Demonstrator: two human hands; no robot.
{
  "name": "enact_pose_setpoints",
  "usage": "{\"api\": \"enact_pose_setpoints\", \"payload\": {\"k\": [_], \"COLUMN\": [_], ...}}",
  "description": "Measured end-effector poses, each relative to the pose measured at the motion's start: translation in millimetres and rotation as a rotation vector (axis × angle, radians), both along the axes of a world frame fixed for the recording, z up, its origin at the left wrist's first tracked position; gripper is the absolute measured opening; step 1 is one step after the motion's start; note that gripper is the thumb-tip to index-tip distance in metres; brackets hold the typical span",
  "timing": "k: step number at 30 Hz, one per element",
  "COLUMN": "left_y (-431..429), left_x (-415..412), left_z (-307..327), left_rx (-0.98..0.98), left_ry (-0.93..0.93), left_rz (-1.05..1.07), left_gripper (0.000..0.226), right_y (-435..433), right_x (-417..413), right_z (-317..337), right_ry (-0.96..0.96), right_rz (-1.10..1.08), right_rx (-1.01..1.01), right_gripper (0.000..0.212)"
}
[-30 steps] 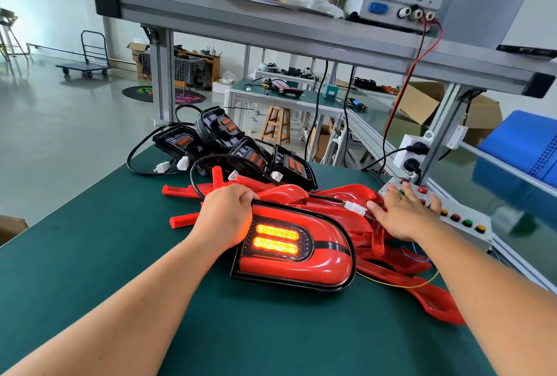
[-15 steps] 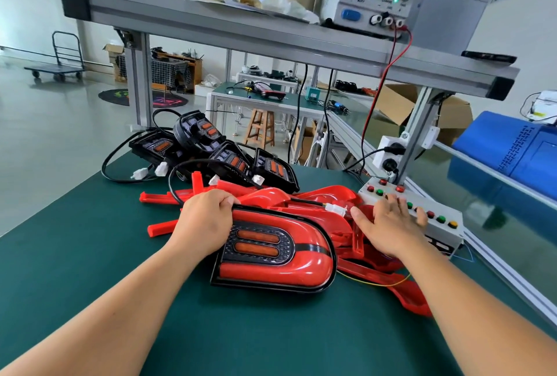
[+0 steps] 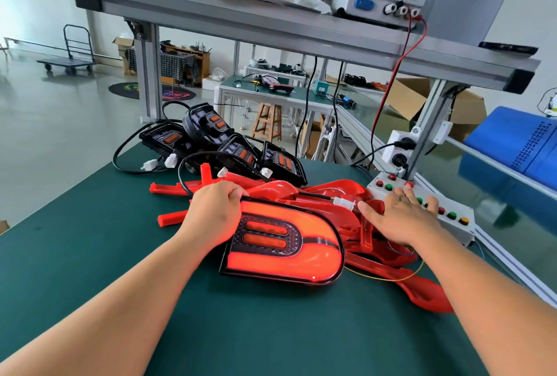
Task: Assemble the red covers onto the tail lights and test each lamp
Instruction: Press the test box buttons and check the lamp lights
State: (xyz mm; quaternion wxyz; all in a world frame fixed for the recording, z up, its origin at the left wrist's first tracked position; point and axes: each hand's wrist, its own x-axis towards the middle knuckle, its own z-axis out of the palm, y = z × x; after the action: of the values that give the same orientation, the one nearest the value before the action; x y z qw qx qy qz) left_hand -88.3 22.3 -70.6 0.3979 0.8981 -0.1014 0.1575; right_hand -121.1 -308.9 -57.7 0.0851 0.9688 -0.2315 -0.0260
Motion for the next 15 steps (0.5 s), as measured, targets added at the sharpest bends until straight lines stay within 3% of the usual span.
{"api": "enact_pose_setpoints", "payload": {"k": [15], "left_y": [2.3], "left_x": [-2.1], "left_z": [1.1], "left_rx": [-0.013], "left_ry": [0.005], "left_rz": [-0.013], "left_gripper": [0.03], "right_y": [2.5], "right_x": [-1.3], "right_z": [3.3], "right_ry": [0.032], "right_rz": [-0.008], "right_rx": [-0.025], "right_gripper": [0.127]}}
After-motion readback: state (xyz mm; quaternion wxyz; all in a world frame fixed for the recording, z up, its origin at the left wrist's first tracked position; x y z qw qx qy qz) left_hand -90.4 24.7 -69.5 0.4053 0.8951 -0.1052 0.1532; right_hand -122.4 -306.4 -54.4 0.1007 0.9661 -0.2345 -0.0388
